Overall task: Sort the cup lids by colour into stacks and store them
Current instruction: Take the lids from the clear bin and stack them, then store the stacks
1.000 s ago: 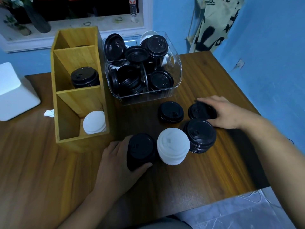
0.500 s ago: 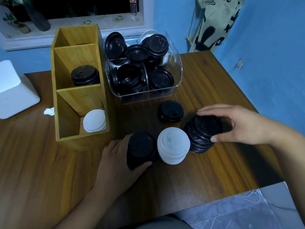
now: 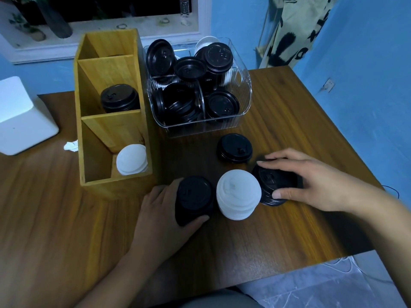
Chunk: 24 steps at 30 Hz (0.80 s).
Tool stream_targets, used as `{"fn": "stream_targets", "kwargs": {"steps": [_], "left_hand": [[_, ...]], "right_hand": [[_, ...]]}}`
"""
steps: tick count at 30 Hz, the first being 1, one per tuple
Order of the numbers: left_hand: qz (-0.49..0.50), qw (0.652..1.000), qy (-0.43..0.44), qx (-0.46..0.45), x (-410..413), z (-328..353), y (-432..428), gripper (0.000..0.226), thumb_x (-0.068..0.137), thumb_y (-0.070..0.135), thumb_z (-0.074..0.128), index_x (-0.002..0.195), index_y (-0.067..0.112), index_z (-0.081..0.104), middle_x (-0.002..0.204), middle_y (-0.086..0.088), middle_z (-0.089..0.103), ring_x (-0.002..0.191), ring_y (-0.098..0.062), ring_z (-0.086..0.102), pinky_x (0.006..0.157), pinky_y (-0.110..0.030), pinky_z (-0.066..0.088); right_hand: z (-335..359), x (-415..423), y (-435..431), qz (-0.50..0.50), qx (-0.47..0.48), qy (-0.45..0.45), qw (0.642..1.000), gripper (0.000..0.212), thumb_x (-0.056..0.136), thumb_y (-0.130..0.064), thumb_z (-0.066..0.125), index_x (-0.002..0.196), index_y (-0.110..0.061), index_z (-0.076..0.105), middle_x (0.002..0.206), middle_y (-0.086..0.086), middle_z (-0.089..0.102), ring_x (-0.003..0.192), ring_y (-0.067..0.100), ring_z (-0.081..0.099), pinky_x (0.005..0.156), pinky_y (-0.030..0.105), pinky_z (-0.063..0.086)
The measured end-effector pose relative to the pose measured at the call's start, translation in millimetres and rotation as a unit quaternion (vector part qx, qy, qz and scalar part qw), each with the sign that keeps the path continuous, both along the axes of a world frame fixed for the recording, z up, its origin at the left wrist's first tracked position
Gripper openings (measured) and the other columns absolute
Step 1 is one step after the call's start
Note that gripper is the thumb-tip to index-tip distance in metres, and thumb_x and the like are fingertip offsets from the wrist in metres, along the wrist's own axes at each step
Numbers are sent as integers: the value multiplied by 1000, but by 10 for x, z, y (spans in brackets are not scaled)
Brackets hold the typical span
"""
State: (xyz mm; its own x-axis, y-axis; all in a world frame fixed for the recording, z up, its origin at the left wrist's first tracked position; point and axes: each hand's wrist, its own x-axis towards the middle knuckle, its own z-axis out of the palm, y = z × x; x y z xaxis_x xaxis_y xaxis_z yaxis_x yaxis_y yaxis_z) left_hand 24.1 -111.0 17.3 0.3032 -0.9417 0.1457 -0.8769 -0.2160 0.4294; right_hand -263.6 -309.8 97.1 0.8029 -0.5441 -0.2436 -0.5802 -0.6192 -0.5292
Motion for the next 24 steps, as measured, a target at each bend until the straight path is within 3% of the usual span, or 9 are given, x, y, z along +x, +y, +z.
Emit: {"fn": "stream_targets", "kwargs": {"steps": [6, 8, 10, 12, 14, 18, 21, 24], "left_hand": [[0, 1000, -1, -3, -9, 9, 10, 94, 71, 79, 64, 143, 23, 45, 128, 5, 62, 115, -10, 44, 95, -28, 37], [-2, 1000, 1, 2, -4, 0, 11, 94, 72, 81, 62, 144, 24, 43, 129, 6, 61, 116, -10, 45, 96, -28, 37], [-5, 1000, 0, 1, 1, -4, 10, 95, 73, 84, 57, 145, 24, 43, 128, 7, 61, 116, -10, 46, 95, -28, 38], [-7, 1000, 0, -4, 1, 1, 5, 94, 73, 85, 54, 144, 24, 43, 127, 7, 61, 115, -11, 47, 94, -28, 38], [-8, 1000, 4, -7, 0, -2, 6, 94, 74, 85, 54, 144, 24, 43, 127, 7, 60, 115, -11, 47, 94, -28, 39], [-9, 1000, 12, -6, 8, -7, 13, 95, 74, 84, 57, 145, 23, 43, 130, 8, 60, 118, -12, 49, 97, -31, 41], [-8, 1000, 13, -3, 12, -6, 11, 94, 74, 84, 57, 146, 26, 41, 132, 9, 59, 119, -11, 49, 99, -31, 43], [-10, 1000, 13, -2, 16, -4, 11, 95, 74, 86, 56, 146, 26, 42, 132, 10, 59, 119, -11, 49, 100, -32, 44]], "right_hand": [[16, 132, -75, 8, -21, 53, 998, 72, 78, -45, 82, 138, -58, 43, 127, -30, 36, 129, 0, 38, 109, 32, 43], [68, 142, -134, 22, 18, 60, 998, 70, 75, -47, 84, 134, -58, 47, 125, -31, 39, 124, -3, 43, 104, 28, 47], [151, 176, -202, 29, 55, 30, 998, 62, 77, -56, 79, 133, -55, 51, 126, -33, 45, 123, -3, 48, 102, 26, 47], [183, 277, -325, -1, 20, -44, 999, 54, 83, -57, 70, 134, -48, 55, 126, -28, 52, 120, -1, 53, 98, 29, 49], [126, 451, -472, -31, -29, -57, 997, 50, 87, -50, 69, 134, -44, 55, 129, -20, 53, 118, 6, 55, 98, 33, 49], [-34, 853, -634, 13, -37, 53, 998, 78, 83, -35, 81, 150, -36, 41, 147, -5, 44, 135, 17, 44, 115, 39, 39], [-58, 1077, -670, 62, -39, 102, 992, 88, 84, -22, 81, 156, -34, 32, 161, -5, 30, 147, 18, 29, 121, 36, 27], [-41, 1170, -704, 53, -34, 102, 993, 89, 80, -28, 85, 154, -34, 36, 153, -3, 40, 139, 18, 39, 117, 37, 34]]}}
